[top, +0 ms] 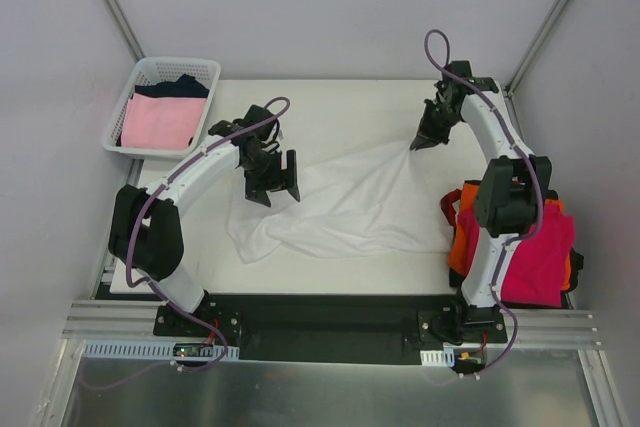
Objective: Fold and stack the t-shirts
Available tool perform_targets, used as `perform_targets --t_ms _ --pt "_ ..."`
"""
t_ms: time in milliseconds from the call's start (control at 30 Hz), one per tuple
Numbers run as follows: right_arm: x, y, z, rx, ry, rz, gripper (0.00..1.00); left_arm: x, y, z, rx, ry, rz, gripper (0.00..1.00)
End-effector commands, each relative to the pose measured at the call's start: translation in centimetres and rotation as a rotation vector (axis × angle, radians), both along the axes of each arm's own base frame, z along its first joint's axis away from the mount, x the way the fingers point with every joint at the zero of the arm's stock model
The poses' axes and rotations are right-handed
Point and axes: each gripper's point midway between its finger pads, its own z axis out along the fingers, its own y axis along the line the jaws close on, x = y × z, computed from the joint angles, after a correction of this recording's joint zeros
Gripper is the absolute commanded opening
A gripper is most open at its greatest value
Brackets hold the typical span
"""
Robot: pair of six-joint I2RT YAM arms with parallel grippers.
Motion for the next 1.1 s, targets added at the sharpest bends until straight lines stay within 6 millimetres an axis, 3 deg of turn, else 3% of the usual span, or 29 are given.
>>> perform_targets --t_ms 0,100,200,300,433,533,567,633,667,700,767,800,867,900,933,1000,1067 --pt "2.8 -1.5 2.3 0.045 -0.095 -0.046 0.01 -0.5 -0.2 0.0 -0.006 0.033 0.000 0.78" --pt "4.2 -2.7 2.6 0.057 -0.133 -0.081 0.01 -0.7 -0.3 -0.2 -0.006 0.041 0.001 0.78" --pt "5.7 -2.7 2.1 0.107 -0.132 -0.102 0.01 -0.7 -0.3 -0.3 -0.006 0.046 0.000 0.77" --pt "6.4 -3.5 0.1 0.133 -0.081 -0.130 0.07 -0.9 -0.2 -0.4 -0.005 0.052 0.000 0.77" --pt "6.2 -3.2 -2.3 0.147 -0.019 -0.120 0.77 -1.1 -0.1 -0.4 -0.006 0.051 0.000 0.78" --pt "5.6 -3.3 -2.3 0.146 -0.014 -0.109 0.87 -1.3 0.2 -0.3 0.002 0.037 -0.006 0.77" --pt "4.9 -3.2 -2.4 0.146 -0.006 -0.105 0.87 -1.5 0.5 0.0 0.009 0.022 -0.005 0.77" --pt "4.3 -2.9 -0.2 0.161 -0.056 -0.099 0.87 -1.9 1.3 0.1 0.040 0.004 -0.004 0.78" --pt "3.0 -2.2 -0.6 0.193 -0.030 -0.090 0.87 -2.0 2.3 -0.1 0.081 -0.019 0.011 0.79" --pt "2.2 -1.7 0.8 0.208 -0.060 -0.078 0.87 -2.3 2.8 -0.2 0.100 -0.023 0.014 0.79" --pt "0.3 -0.7 0.8 0.209 -0.050 -0.042 0.86 -3.3 3.8 -1.2 0.140 -0.009 0.021 0.80" --pt "-2.0 0.2 0.4 0.202 -0.024 -0.019 0.86 -3.8 4.0 -1.6 0.142 0.005 0.022 0.80" --pt "-4.6 2.1 -0.4 0.195 0.001 0.040 0.84 -4.7 4.3 -2.7 0.152 0.043 0.030 0.80" --pt "-6.6 2.7 -1.9 0.190 0.050 0.059 0.83 -4.9 4.1 -3.0 0.142 0.055 0.040 0.80" --pt "-8.3 4.1 -2.1 0.184 0.065 0.105 0.78 -4.7 3.9 -3.3 0.132 0.051 0.045 0.80" --pt "-10.9 5.0 -3.8 0.149 0.118 0.152 0.70 -4.5 3.5 -3.6 0.117 0.057 0.054 0.80" --pt "-12.5 6.3 -4.4 0.127 0.142 0.204 0.53 -3.3 3.0 -3.9 0.115 0.049 0.061 0.77"
